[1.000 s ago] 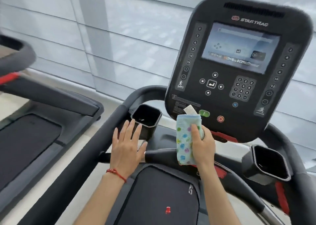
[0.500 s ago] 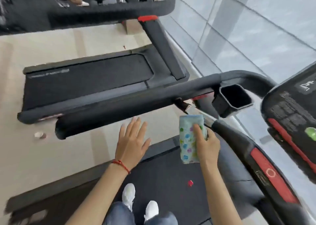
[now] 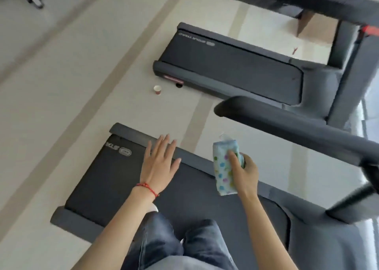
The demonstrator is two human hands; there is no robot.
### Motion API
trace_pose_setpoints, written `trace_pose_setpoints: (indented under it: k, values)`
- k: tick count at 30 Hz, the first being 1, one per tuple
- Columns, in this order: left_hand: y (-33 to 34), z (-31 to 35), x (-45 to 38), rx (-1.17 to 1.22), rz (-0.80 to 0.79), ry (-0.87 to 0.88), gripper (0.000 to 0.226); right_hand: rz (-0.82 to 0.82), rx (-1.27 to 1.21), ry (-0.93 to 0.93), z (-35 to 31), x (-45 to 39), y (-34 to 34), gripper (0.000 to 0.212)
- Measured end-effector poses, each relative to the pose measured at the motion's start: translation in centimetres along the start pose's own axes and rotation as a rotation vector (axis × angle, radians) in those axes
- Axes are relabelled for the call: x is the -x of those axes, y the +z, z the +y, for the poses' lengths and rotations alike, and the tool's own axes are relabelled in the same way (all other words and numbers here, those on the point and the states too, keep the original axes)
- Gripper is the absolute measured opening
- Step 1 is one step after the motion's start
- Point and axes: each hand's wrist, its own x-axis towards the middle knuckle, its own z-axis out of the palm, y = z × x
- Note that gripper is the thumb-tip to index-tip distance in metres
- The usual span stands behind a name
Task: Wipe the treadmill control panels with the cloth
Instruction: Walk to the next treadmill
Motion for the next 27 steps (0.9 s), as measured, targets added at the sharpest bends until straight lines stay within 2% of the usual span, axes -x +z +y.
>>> trace_pose_setpoints:
  k: [6, 11, 19, 23, 27]
  values:
    - [-3.1, -13.3, 4.9, -0.031, 0.041, -0.331, 0.055, -0.248, 0.167, -0.118, -5.0, 2.2, 13.7, 0.022]
    - [-5.4, -21.7, 9.3, -0.051, 0.068, -0.565, 0.055, -0.438, 0.248, -0.175, -7.9, 4.4, 23.7, 0.029]
    - [-6.9, -29.1, 14.0, -0.041, 0.115, -0.860, 0.056, -0.683, 0.410, -0.294, -11.8, 6.5, 35.6, 0.032]
    - [-7.2, -32.4, 13.8, -0.035, 0.117, -0.960, 0.069, -0.767, 0.463, -0.357, -13.8, 5.7, 41.2, 0.028]
    - [-8.1, -36.7, 12.3, -0.015, 0.171, -1.051, 0.069, -0.827, 0.479, -0.405, -16.7, 4.3, 47.3, 0.028]
